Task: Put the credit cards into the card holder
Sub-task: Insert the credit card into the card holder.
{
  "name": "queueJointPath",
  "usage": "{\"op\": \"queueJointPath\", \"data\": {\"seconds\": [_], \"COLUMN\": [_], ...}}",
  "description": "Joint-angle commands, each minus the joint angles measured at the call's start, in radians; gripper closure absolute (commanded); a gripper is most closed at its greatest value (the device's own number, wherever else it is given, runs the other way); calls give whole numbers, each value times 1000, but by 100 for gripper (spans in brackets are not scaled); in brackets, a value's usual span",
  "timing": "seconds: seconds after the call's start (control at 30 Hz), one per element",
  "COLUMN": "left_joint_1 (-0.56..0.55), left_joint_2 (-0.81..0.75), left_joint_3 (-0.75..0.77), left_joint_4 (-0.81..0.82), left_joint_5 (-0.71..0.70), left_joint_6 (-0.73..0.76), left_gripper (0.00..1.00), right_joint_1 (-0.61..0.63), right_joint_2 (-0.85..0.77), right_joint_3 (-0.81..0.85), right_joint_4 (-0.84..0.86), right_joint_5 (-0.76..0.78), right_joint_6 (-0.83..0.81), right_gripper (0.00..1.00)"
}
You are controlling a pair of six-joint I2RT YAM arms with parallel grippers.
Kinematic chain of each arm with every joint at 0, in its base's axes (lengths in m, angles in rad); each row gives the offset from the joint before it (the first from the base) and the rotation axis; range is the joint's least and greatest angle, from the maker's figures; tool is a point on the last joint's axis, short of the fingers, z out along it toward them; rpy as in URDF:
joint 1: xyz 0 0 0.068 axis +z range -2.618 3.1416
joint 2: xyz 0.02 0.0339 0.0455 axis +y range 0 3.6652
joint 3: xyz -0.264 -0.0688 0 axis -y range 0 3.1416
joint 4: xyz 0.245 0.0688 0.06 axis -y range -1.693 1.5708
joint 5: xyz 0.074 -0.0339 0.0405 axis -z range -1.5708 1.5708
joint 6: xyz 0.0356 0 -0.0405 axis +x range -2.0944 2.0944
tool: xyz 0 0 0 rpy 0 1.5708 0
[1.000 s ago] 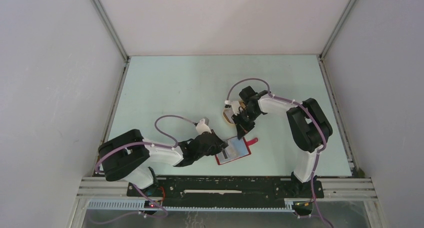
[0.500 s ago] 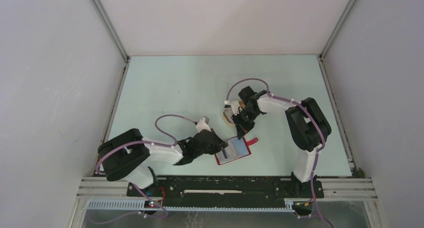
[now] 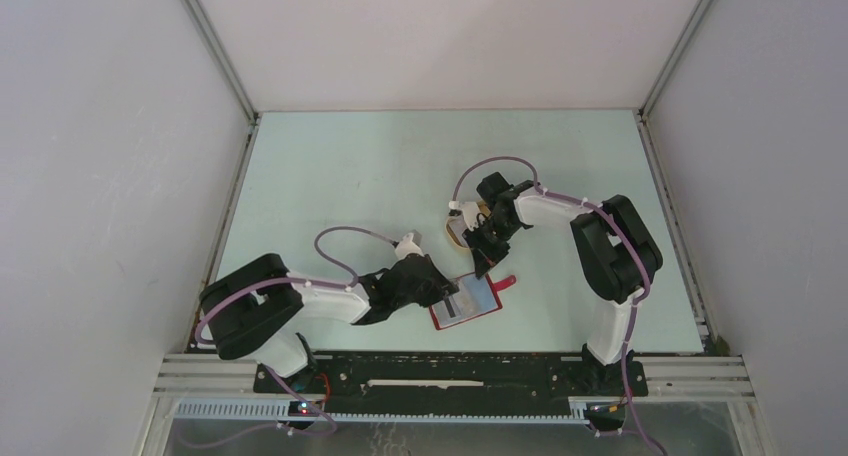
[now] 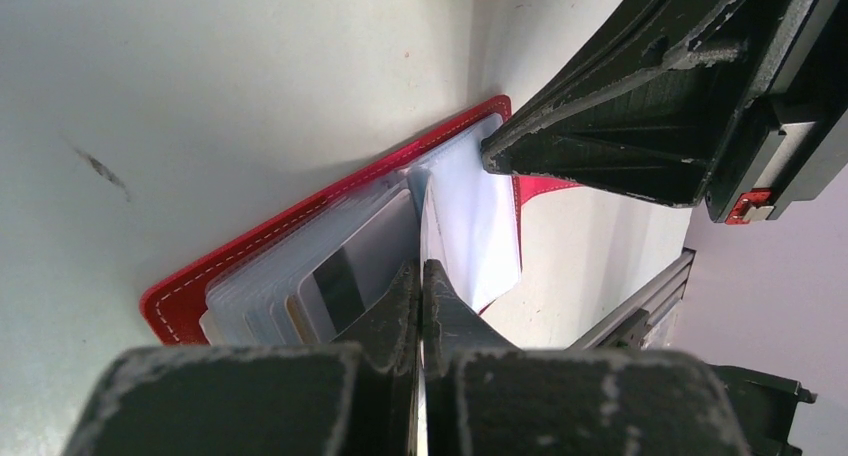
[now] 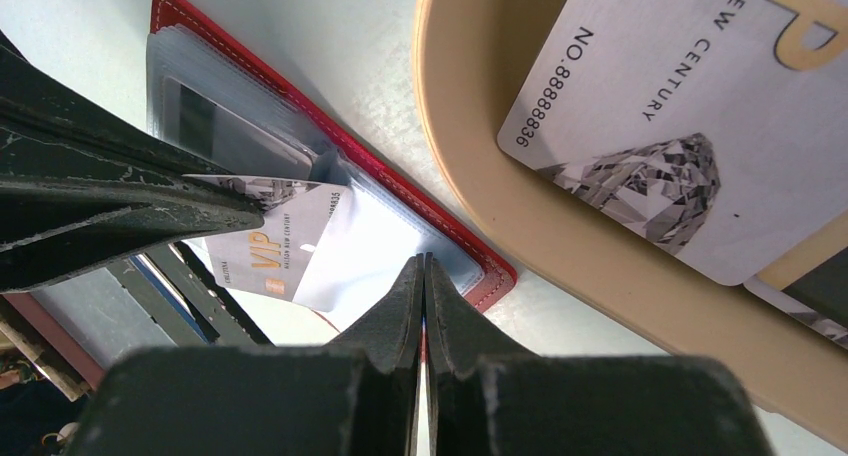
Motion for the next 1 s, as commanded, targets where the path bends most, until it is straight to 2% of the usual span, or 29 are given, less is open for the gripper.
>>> {"op": "queueJointPath", "data": {"seconds": [0.0,0.5,0.97], "left_joint_1": [-1,-3,-2], "left_joint_2": [46,15,67], "left_joint_3": [8,0,41], "left_joint_4": [-220,-284,-308], "left_joint_5": [14,33,54], "left_joint_6": [23,-2,13], "left_gripper": [100,100,100], "right_joint_1": [8,15,15], "right_joint_2": [2,11,0], "right_joint_3": [30,30,29], "right_joint_4": [-3,6,4], "right_joint_5": [6,42,36], "right_joint_6": [14,28,29], "right_gripper": [93,93,93]}}
